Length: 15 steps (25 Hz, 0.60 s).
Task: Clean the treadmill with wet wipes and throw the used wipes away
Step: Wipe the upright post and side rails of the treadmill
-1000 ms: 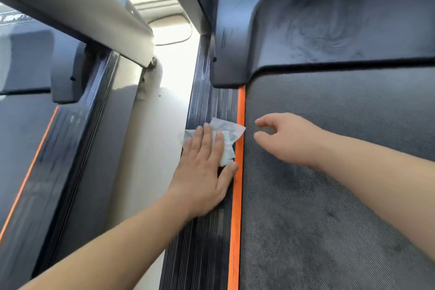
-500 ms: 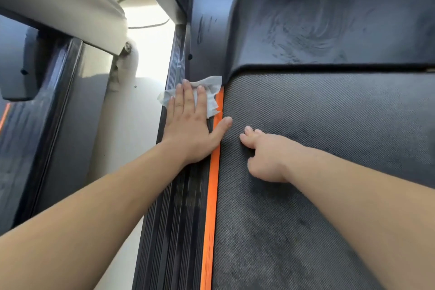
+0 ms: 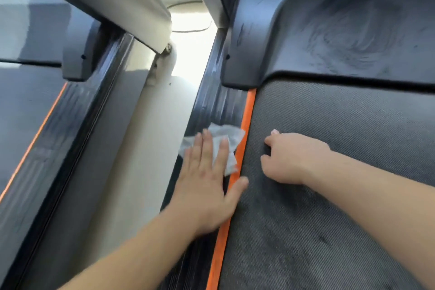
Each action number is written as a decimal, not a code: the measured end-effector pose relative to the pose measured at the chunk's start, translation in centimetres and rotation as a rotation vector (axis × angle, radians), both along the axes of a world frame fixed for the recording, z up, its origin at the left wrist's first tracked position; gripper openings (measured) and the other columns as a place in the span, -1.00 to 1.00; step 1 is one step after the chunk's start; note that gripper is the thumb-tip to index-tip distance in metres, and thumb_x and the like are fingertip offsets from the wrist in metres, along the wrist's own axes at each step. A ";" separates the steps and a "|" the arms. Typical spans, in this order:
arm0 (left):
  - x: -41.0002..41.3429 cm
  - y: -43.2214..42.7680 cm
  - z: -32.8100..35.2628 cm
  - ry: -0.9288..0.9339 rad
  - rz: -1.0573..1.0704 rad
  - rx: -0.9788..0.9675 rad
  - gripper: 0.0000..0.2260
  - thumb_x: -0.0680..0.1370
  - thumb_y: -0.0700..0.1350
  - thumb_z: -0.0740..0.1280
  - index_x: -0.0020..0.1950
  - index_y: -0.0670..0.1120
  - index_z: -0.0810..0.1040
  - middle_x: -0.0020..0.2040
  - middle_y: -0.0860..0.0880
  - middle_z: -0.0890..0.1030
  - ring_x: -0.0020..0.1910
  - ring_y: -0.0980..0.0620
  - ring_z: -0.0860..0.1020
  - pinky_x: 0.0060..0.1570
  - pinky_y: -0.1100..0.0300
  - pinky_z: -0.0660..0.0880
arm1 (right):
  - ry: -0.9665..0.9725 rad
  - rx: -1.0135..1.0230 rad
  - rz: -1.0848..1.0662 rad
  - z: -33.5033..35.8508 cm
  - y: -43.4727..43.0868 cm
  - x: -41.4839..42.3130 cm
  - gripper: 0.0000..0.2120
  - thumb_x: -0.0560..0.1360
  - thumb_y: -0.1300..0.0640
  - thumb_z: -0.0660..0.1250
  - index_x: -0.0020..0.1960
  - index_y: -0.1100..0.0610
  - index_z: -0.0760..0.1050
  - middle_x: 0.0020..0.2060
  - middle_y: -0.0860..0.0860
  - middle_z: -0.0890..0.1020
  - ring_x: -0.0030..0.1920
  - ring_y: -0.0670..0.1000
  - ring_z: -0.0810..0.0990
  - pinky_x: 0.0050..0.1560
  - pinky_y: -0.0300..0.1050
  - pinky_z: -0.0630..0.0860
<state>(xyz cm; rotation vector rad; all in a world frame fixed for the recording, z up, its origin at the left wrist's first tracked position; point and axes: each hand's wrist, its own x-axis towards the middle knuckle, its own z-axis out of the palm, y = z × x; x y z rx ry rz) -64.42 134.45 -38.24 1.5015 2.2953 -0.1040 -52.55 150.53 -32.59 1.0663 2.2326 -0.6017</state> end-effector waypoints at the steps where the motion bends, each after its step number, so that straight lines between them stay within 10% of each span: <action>1: 0.3 -1.3 0.2 -0.020 0.008 -0.027 -0.21 0.52 0.43 -0.22 0.59 0.09 -0.45 0.54 -0.10 -0.55 0.49 -0.02 -0.59 0.57 -0.09 -0.34 | 0.073 0.070 -0.021 0.6 -0.2 -1.0 -0.78 0.58 -0.05 0.16 0.11 0.02 0.48 0.33 0.03 0.54 0.26 0.13 0.56 0.06 0.01 0.49; 4: -2.0 0.6 -1.0 0.062 -0.003 0.018 -0.26 0.56 0.38 -0.20 0.64 0.07 -0.35 0.58 -0.16 -0.46 0.54 -0.08 -0.51 0.57 -0.10 -0.32 | 0.379 0.111 -0.038 1.7 0.0 -4.9 -0.77 0.60 0.07 0.13 0.12 0.07 0.53 0.24 0.11 0.60 0.20 0.18 0.57 0.14 0.01 0.52; 9: -6.2 8.7 -1.4 0.031 0.029 0.090 -0.33 0.62 0.14 -0.09 0.67 -0.07 -0.20 0.64 -0.23 -0.28 0.62 -0.14 -0.33 0.59 -0.05 -0.27 | 0.121 -0.013 0.136 2.7 0.9 -8.4 -0.49 0.67 0.18 0.07 0.60 0.21 0.12 0.52 0.25 0.30 0.45 0.21 0.38 0.41 0.03 0.36; 15: -7.1 7.6 -0.9 -0.008 0.077 0.169 -0.43 0.71 0.05 -0.12 0.67 -0.14 -0.14 0.66 -0.16 -0.22 0.64 -0.08 -0.26 0.56 0.11 -0.30 | 0.184 0.021 0.040 1.3 2.4 -8.4 -0.67 0.54 0.15 0.20 0.29 0.14 0.30 0.03 0.08 0.55 -0.03 0.15 0.50 -0.08 -0.07 0.41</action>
